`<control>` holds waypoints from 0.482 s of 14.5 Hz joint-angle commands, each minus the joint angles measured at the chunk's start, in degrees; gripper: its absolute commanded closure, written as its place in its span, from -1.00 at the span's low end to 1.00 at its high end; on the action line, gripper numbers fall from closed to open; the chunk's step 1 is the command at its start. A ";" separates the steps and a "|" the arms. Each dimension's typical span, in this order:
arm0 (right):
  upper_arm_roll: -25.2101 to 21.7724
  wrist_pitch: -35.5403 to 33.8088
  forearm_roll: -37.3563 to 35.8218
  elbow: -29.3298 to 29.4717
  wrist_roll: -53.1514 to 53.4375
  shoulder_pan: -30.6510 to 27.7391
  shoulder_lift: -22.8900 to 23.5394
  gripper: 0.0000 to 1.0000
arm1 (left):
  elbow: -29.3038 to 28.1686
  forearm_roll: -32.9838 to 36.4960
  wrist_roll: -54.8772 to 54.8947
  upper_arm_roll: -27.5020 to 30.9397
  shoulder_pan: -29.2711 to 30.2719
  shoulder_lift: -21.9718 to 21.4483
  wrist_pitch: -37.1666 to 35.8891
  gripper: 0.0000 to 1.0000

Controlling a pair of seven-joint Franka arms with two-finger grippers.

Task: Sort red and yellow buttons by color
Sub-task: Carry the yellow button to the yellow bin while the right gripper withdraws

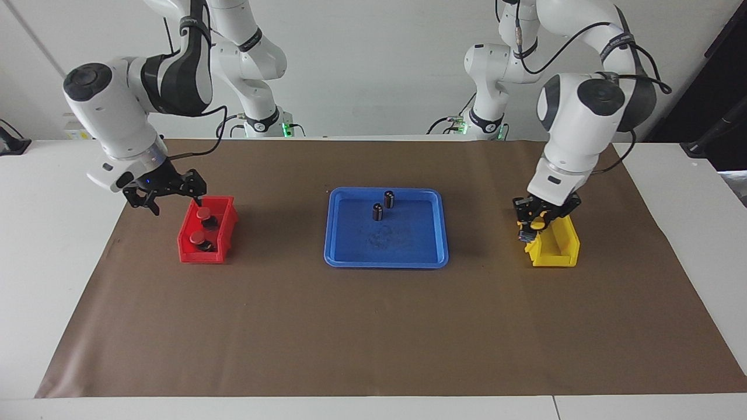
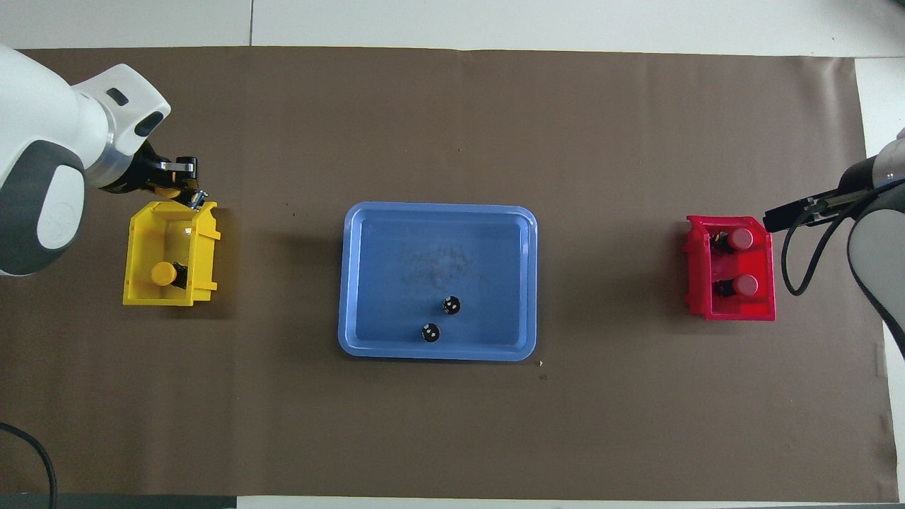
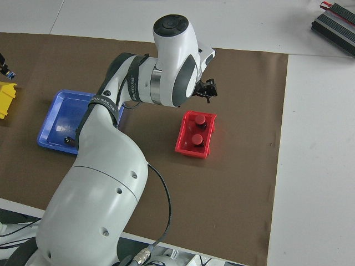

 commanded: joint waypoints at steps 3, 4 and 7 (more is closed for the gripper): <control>-0.25 -16.45 0.84 13.02 5.50 -0.42 0.32 -0.99 | -2.53 -0.41 6.97 -0.90 5.33 -1.18 0.25 0.97; -0.60 -17.60 1.01 13.91 6.28 -0.77 0.40 -0.99 | -3.66 -0.49 7.06 -0.90 6.04 -1.45 0.95 0.97; -1.40 -17.18 3.30 13.84 7.52 -4.98 0.50 -0.99 | -12.26 -2.68 5.93 -0.90 8.85 -4.86 9.45 0.97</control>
